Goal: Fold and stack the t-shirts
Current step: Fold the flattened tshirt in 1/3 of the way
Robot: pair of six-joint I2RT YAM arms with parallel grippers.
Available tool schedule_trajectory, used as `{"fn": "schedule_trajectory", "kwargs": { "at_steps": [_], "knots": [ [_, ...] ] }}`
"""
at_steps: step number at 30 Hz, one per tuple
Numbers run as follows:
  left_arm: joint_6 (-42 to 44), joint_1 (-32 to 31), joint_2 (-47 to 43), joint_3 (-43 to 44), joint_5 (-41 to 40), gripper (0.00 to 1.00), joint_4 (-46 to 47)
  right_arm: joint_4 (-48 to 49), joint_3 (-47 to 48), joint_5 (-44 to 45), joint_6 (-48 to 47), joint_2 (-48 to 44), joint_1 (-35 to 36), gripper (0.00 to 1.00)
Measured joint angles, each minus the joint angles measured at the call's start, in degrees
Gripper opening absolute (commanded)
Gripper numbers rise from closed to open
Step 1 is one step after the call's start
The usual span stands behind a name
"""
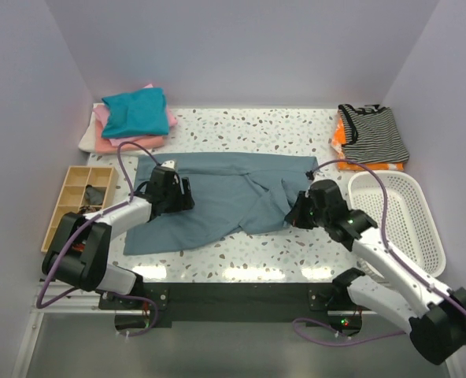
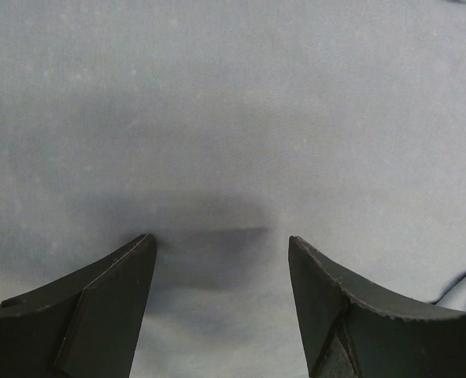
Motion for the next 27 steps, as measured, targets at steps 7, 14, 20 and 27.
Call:
{"fn": "schedule_trajectory", "kwargs": {
  "at_steps": [7,14,20,27],
  "knots": [
    [0.07,0.00,1.01,0.00,0.52,0.73,2.34,-5.86,0.20,-14.01,5.40,-12.20,0.02,0.00],
    [1.05,0.00,1.27,0.04,1.18,0.73,2.91,-18.62,5.81,-23.65,7.32,-19.87,0.02,0.00],
    [1.46,0.00,1.55,0.04,1.81,0.73,3.63,-30.21,8.63,-25.40,8.00,-26.10,0.02,0.42],
    [1.46,0.00,1.36,0.04,1.81,0.73,3.48,-37.24,5.75,-21.94,11.56,-28.46,0.07,0.72]
  ]
}}
